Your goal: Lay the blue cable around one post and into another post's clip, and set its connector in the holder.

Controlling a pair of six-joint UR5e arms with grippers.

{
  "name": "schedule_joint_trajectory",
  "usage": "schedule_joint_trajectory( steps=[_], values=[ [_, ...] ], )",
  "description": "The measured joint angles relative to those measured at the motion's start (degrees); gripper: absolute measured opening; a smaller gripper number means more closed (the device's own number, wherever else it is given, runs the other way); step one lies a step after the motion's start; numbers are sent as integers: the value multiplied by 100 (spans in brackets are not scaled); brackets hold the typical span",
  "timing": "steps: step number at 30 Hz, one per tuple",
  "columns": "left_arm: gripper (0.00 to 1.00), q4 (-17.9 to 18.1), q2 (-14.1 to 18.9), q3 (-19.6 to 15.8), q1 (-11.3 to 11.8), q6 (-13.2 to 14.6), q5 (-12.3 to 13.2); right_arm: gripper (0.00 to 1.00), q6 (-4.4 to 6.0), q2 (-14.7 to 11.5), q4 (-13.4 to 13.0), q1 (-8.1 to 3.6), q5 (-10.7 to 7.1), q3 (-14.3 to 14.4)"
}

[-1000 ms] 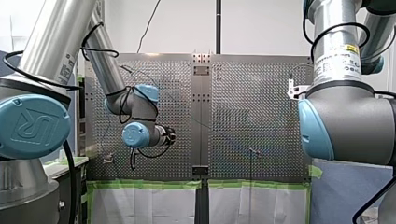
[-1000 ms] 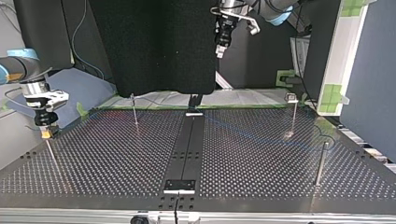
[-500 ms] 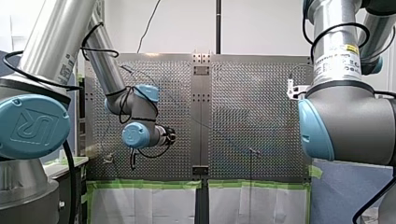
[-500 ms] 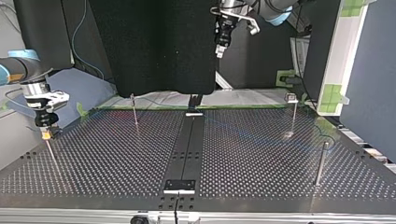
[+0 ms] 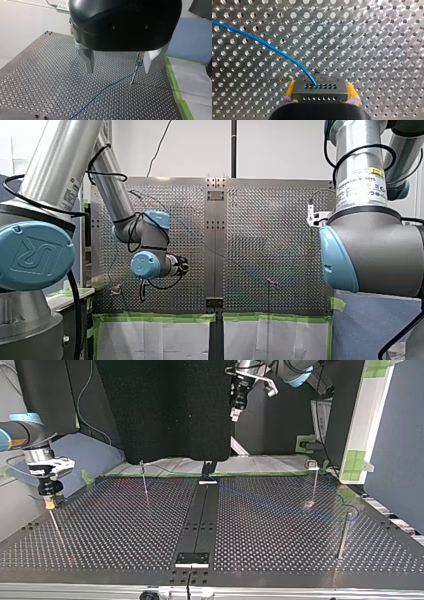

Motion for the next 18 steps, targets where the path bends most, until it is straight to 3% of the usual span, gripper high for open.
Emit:
schedule_joint_trajectory(
  steps=[18],
  values=[
    [98,7,-3,1,0,1,0,14,71,10,-140,-23,-9,1]
  ],
)
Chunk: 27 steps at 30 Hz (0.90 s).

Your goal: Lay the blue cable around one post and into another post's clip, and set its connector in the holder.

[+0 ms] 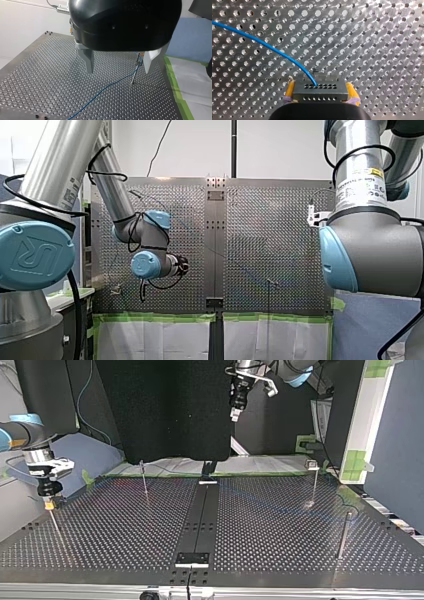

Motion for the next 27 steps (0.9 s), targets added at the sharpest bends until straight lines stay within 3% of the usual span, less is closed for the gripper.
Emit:
schedule_joint_trajectory(
  steps=[3,7,8,10,11,12,13,14,16,27],
  values=[
    [98,0,1,2,0,1,0,14,0,2,-2,0,0,-1],
    [98,-2,0,2,0,2,0,29,0,4,-3,2,6,-1],
    [98,-3,-1,3,-1,3,0,29,0,5,-3,3,7,-1],
    [98,-5,0,3,-1,3,0,46,-1,6,-2,5,8,-2],
    [98,-5,1,2,-1,3,0,46,-1,6,-1,5,8,-2],
    [98,-6,2,1,-1,2,0,59,-3,8,-2,6,9,-2],
    [98,-6,1,0,-1,2,0,65,-4,9,0,6,9,-3],
    [98,-6,1,1,-1,2,0,65,-7,9,2,8,10,-3],
    [98,-7,0,1,-1,2,0,77,-9,8,4,12,12,-3],
    [98,-7,1,1,-1,3,0,85,-21,9,6,22,17,-1]
  ],
)
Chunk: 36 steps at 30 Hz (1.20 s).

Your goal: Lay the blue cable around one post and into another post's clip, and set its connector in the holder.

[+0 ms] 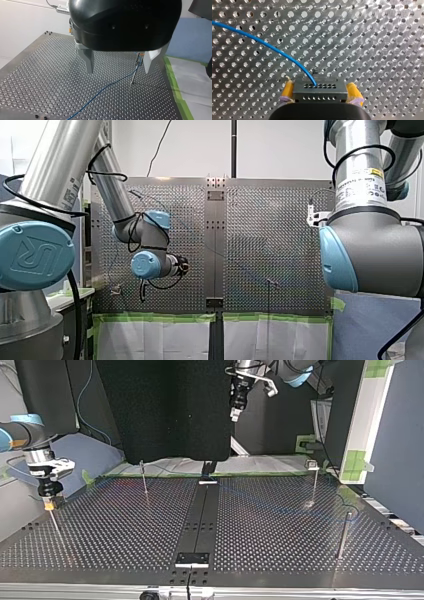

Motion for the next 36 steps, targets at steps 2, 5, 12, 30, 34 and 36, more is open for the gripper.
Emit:
schedule_joint_trajectory(
  steps=[2,5,12,30,34,36],
  values=[
    [98,0,0,-1,0,0,0,90,-3,0,4,2,0,0],
    [98,0,-1,-2,0,0,0,95,-8,0,9,3,2,0],
    [98,0,1,-2,0,0,0,99,-14,2,18,2,8,3],
    [98,0,0,-3,0,0,0,99,-14,0,22,2,18,2],
    [98,0,2,-3,0,0,0,99,-12,1,29,0,32,3],
    [98,0,0,-3,0,0,0,99,-8,2,33,-7,68,2]
  ],
)
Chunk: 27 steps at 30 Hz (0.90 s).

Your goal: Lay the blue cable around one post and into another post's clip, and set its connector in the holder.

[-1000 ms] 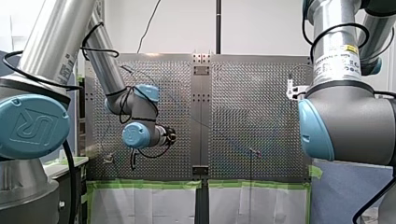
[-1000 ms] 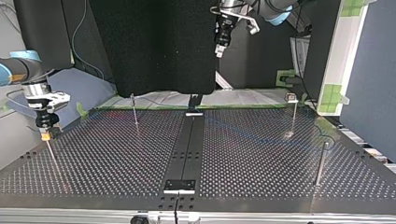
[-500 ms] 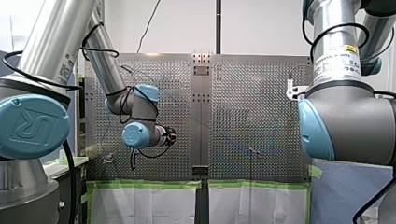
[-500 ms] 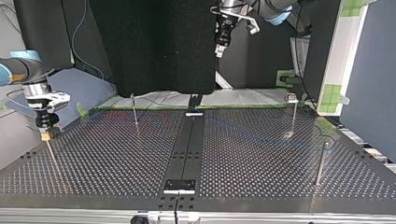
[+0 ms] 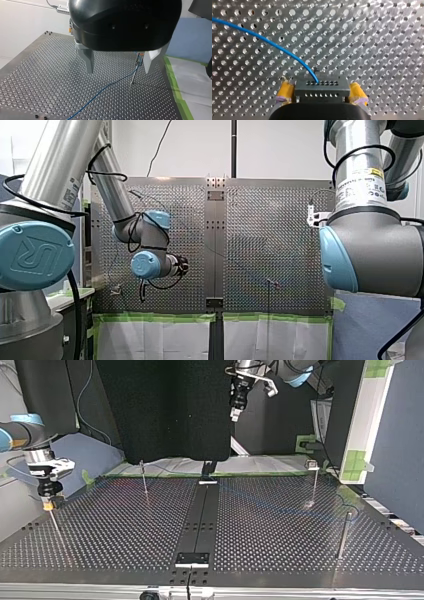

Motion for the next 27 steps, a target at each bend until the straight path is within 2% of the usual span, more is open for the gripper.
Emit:
schedule_joint_trajectory(
  steps=[13,22,27],
  values=[
    [98,0,2,0,0,0,0,99,24,-3,14,-18,200,-2],
    [98,0,0,1,0,0,0,99,35,-3,69,-48,552,0],
    [98,0,2,1,0,0,0,99,66,-3,209,-85,794,-2]
  ],
)
